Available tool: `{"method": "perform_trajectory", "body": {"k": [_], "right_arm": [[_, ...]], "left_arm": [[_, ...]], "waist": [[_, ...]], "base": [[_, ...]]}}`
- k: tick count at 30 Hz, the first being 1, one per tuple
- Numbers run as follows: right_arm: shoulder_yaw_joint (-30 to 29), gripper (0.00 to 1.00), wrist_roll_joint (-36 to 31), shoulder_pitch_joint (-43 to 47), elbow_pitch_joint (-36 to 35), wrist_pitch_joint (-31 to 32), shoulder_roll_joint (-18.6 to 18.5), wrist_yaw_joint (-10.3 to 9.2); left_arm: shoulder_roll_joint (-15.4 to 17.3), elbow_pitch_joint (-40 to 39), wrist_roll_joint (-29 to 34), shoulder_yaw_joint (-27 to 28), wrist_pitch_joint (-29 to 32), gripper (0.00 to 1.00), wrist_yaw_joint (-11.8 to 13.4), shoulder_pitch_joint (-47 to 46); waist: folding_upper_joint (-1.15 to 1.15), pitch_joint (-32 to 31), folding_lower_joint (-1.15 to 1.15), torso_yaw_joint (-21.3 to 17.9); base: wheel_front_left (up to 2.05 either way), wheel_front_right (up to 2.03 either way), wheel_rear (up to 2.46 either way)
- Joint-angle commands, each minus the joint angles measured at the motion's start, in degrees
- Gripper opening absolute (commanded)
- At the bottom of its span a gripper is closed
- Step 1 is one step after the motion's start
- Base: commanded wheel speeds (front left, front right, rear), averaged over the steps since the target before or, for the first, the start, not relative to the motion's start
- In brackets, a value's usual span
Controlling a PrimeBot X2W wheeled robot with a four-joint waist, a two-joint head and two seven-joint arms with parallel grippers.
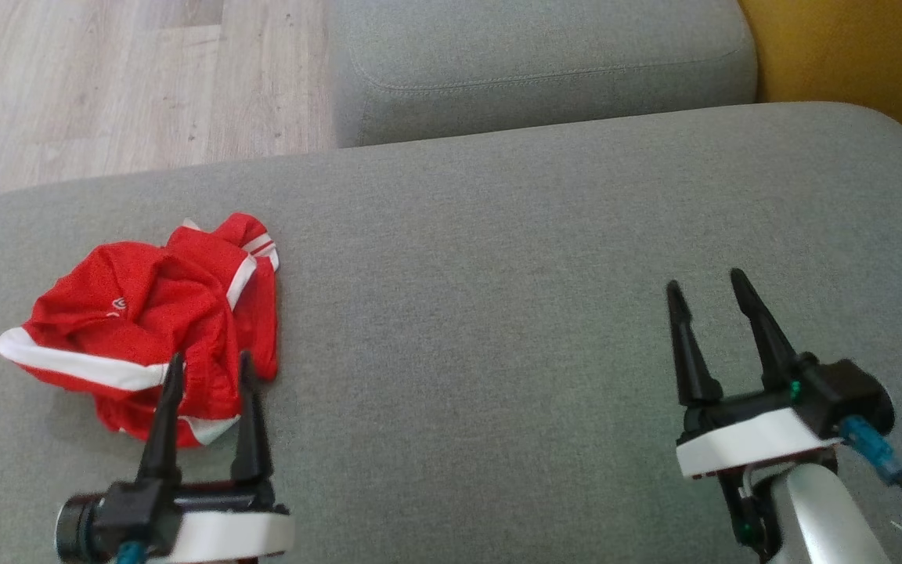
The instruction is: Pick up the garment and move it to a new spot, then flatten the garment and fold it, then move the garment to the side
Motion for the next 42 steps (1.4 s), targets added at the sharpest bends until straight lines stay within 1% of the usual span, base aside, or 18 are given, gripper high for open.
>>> {"method": "perform_trajectory", "body": {"k": [1, 4, 7, 14, 21, 26, 27, 37, 42], "right_arm": [[0.77, 1.0, 4.14, -1.34, -0.3, -0.61, -0.34, -0.04], [0.64, 1.0, 10.49, -0.95, 3.2, -0.61, -0.34, -0.04], [1.56, 1.0, 12.52, -1.01, 6.07, -0.61, -0.34, -0.04], [1.65, 1.0, 13.33, -2.0, 7.4, -0.61, -0.34, -0.04], [2.14, 1.0, 12.83, -2.59, 7.1, -0.61, -0.34, -0.04], [3.33, 1.0, 12.73, -2.24, 6.86, -0.61, -0.34, -0.04], [3.33, 1.0, 12.73, -2.24, 6.86, -0.61, -0.34, -0.04], [6.71, 1.0, 13.98, -0.16, 6.59, -0.61, -0.34, -0.04], [8.64, 1.0, 14.84, 0.74, 6.5, -0.61, -0.34, -0.04]], "left_arm": [[-0.78, -1.6, -1.74, 3.57, -0.36, 1.0, -1.05, -0.81], [-1.9, -0.19, -3.57, 5.48, -0.36, 1.0, -2.98, 0.04], [-2.59, 2.65, -4.55, 6.0, -0.36, 1.0, -4.83, 0.36], [-3.41, 4.42, -3.98, 7.79, -0.36, 1.0, -6.75, -0.62], [-3.73, 4.59, -3.04, 9.01, -0.36, 1.0, -7.4, -0.99], [-3.81, 4.62, -1.95, 10.04, -0.36, 1.0, -7.47, -0.97], [-3.81, 4.62, -1.95, 10.04, -0.36, 1.0, -7.47, -0.97], [-3.84, 5.66, -0.4, 12.28, -0.36, 1.0, -8.44, 1.09], [-3.85, 5.83, 0.23, 13.82, -0.36, 1.0, -8.59, 2.31]], "waist": [[0.0, 0.0, 0.0, -0.04], [0.0, -0.04, 0.0, -0.19], [0.0, -0.04, 0.0, -0.36], [0.0, 0.06, 0.0, -0.5], [0.0, -0.2, 0.0, 0.93], [0.0, -0.98, 0.0, 4.01], [0.0, -0.98, 0.0, 4.01], [0.0, -3.45, 0.0, 12.55], [0.0, -4.39, 0.0, 16.21]], "base": [[0.0, 0.0, 0.0], [0.0, 0.0, 0.0], [0.0, 0.0, 0.0], [0.0, 0.0, 0.0], [0.0, 0.0, 0.0], [0.0, 0.0, 0.0], [0.0, 0.0, 0.0], [0.0, 0.0, 0.0], [0.0, 0.0, 0.0]]}}
